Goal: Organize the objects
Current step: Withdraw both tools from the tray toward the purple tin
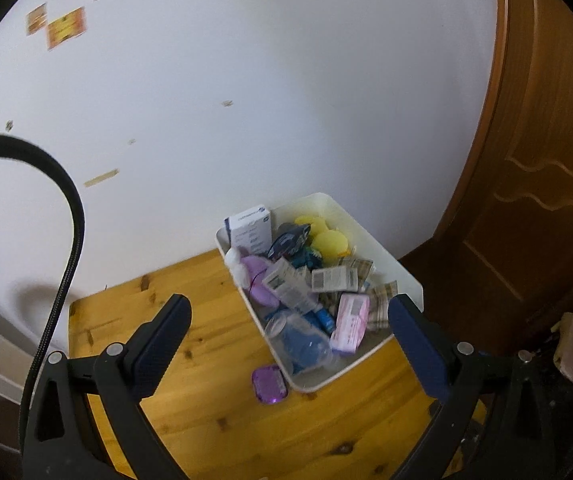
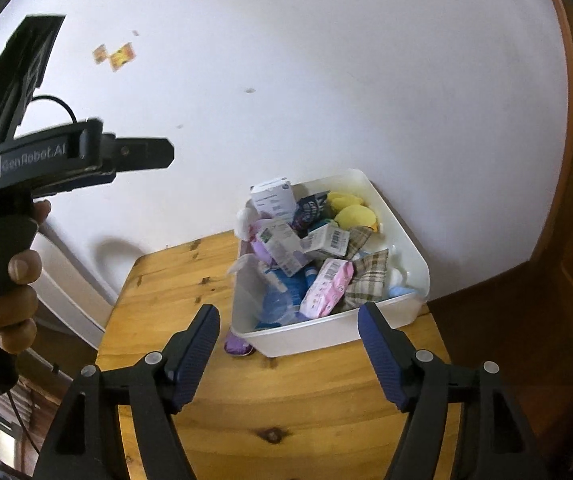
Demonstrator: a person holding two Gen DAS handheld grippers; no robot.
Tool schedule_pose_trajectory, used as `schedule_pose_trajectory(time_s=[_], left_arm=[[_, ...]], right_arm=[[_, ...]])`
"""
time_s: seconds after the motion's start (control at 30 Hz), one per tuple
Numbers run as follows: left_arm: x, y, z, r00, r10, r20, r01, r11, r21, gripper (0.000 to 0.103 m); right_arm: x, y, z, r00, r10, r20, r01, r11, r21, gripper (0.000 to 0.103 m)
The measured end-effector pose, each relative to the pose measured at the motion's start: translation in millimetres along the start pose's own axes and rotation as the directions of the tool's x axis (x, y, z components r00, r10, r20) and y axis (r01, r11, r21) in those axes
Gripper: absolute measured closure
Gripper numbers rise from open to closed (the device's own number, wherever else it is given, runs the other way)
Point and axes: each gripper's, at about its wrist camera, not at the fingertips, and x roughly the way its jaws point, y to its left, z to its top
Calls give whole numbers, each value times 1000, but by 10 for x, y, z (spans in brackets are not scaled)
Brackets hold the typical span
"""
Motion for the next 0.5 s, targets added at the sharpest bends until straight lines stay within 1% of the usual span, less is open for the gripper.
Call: schedule_pose_trajectory(time_s=[0.1, 0.2, 0.37, 0.5], left_arm=[[-43, 110, -160, 1000, 4, -8, -4, 1000, -9, 4], [-5, 230, -330, 999, 8, -34, -9, 1000, -23, 4], [182, 408, -619, 996, 13, -83, -16, 999, -40, 4], [417, 505, -865, 992, 25, -124, -29, 999, -31, 4]], right_arm=[[-80, 85, -91, 1000, 2, 7, -1, 1000, -31, 30], [-136, 149, -184, 1000, 4, 5, -3, 998, -58, 30], [-161, 204, -333, 1000, -5, 3, 6, 996, -86, 30], [-101, 143, -432, 999, -8, -34, 6, 998, -61, 30]])
